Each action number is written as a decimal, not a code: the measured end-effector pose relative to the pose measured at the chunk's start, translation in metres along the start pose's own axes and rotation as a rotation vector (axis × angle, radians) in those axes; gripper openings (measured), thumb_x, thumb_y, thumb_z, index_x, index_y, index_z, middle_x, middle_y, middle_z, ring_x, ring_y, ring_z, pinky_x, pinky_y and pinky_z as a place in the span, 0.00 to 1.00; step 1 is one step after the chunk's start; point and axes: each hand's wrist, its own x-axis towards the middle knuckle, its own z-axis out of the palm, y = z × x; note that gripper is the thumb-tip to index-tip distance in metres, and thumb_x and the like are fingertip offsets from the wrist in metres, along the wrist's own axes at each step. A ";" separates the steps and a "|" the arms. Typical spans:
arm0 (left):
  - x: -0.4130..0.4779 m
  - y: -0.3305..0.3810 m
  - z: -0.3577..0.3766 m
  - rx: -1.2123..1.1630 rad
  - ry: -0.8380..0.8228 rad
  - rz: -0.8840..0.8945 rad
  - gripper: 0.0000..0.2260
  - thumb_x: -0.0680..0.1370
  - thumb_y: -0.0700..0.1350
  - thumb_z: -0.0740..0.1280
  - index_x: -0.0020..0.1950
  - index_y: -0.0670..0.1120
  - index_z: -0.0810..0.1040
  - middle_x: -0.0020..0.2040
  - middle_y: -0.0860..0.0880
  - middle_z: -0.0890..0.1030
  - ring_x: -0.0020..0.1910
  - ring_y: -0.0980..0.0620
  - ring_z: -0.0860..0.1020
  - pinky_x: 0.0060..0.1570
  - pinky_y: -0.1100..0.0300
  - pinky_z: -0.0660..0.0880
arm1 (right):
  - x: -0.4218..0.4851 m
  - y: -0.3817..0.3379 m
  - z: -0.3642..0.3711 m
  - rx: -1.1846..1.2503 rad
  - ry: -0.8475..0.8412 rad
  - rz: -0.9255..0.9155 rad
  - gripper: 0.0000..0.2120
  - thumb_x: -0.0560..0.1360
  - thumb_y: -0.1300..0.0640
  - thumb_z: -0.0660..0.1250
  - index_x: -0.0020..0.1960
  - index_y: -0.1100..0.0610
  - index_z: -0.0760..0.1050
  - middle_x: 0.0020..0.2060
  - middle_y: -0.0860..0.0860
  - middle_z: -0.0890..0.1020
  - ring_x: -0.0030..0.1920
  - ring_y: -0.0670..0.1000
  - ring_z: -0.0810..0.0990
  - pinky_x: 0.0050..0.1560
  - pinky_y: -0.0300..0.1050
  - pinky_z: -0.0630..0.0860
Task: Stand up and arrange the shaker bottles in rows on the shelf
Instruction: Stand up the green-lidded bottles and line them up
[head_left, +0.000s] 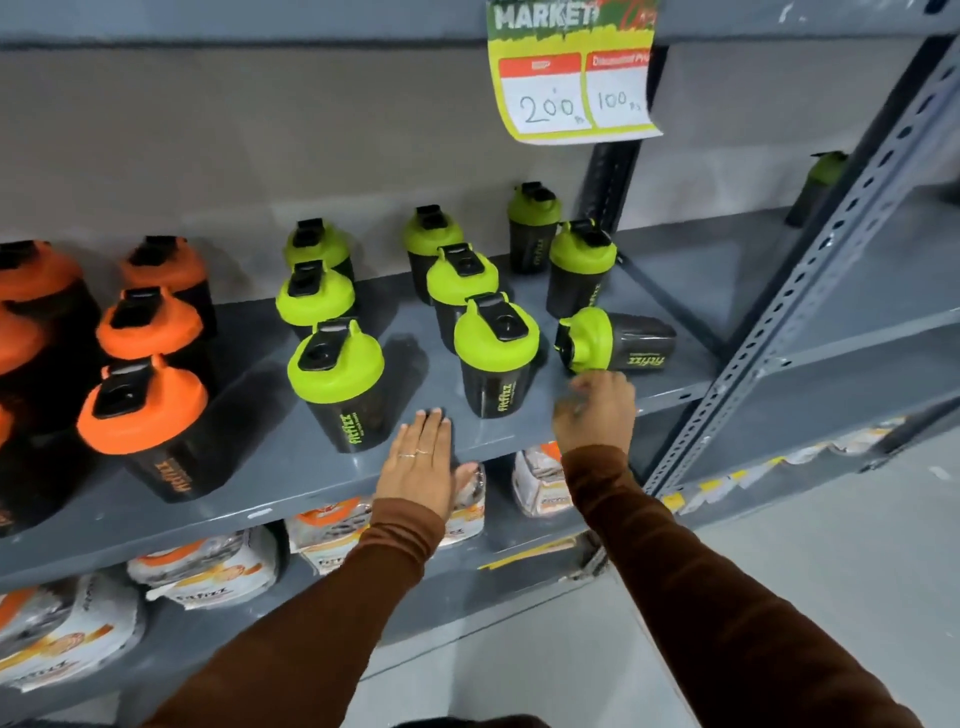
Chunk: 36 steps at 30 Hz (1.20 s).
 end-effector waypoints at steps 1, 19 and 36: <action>0.000 0.000 0.002 -0.009 0.007 -0.001 0.28 0.77 0.53 0.58 0.71 0.38 0.57 0.73 0.40 0.60 0.72 0.43 0.58 0.72 0.50 0.48 | 0.006 -0.002 -0.001 -0.062 0.026 -0.002 0.15 0.59 0.72 0.67 0.46 0.67 0.76 0.44 0.66 0.77 0.47 0.67 0.74 0.47 0.53 0.68; 0.005 0.015 -0.006 0.019 -0.065 -0.169 0.38 0.76 0.62 0.37 0.59 0.36 0.74 0.59 0.36 0.77 0.57 0.37 0.77 0.56 0.42 0.72 | 0.080 0.037 -0.008 -0.546 -0.319 -0.362 0.41 0.62 0.58 0.76 0.70 0.55 0.60 0.68 0.55 0.68 0.71 0.57 0.61 0.66 0.76 0.51; 0.008 0.013 0.013 0.052 -0.048 -0.240 0.26 0.78 0.54 0.57 0.72 0.42 0.56 0.74 0.43 0.58 0.73 0.45 0.57 0.71 0.52 0.50 | 0.105 0.046 -0.020 0.418 -0.191 0.183 0.44 0.62 0.50 0.78 0.72 0.55 0.59 0.69 0.56 0.68 0.69 0.56 0.67 0.70 0.49 0.64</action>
